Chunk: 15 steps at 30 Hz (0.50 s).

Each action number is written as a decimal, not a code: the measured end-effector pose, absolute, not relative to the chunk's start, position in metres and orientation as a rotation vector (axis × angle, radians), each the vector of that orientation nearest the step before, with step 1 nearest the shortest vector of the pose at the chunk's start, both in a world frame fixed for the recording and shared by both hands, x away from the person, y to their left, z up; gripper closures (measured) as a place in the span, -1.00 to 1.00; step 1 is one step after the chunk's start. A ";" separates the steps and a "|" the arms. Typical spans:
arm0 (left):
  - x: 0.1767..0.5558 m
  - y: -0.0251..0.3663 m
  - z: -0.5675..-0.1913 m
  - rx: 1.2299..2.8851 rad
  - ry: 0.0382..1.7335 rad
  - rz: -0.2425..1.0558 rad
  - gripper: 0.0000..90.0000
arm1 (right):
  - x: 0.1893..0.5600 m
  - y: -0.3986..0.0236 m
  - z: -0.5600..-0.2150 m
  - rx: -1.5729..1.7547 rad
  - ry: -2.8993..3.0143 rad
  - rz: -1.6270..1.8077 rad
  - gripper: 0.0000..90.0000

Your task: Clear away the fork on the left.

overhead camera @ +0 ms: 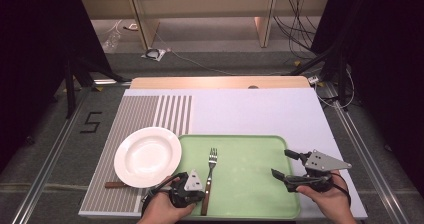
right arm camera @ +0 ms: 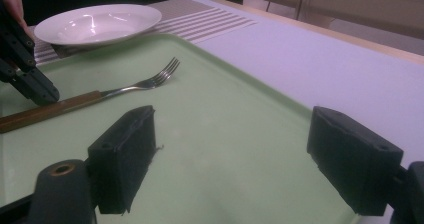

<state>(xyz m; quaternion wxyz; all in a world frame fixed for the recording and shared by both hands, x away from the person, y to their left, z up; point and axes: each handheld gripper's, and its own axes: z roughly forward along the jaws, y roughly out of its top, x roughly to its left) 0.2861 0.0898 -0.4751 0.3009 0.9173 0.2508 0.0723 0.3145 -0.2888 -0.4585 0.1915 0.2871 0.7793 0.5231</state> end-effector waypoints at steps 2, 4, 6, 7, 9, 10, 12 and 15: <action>0.287 0.090 -0.474 2.435 0.660 0.200 0.94 | 0.315 -0.289 -0.458 0.807 2.189 1.467 -0.54; 0.290 0.090 -0.470 2.418 0.664 0.222 0.94 | 0.314 -0.289 -0.458 0.809 2.189 1.470 -0.54; 0.298 0.087 -0.463 2.390 0.658 0.259 0.95 | 0.315 -0.289 -0.458 0.810 2.188 1.471 -0.54; 0.302 0.083 -0.460 2.381 0.643 0.269 0.95 | 0.315 -0.288 -0.458 0.813 2.186 1.479 -0.54; 0.309 0.073 -0.457 2.386 0.609 0.283 0.96 | 0.315 -0.288 -0.458 0.815 2.188 1.479 -0.54; 0.313 0.067 -0.457 2.392 0.588 0.289 0.96 | 0.315 -0.287 -0.458 0.816 2.189 1.477 -0.54; 0.322 0.055 -0.459 2.409 0.559 0.281 0.97 | 0.315 -0.288 -0.458 0.815 2.188 1.473 -0.54; 0.334 0.040 -0.466 2.441 0.543 0.264 0.99 | 0.315 -0.289 -0.458 0.819 2.191 1.463 -0.54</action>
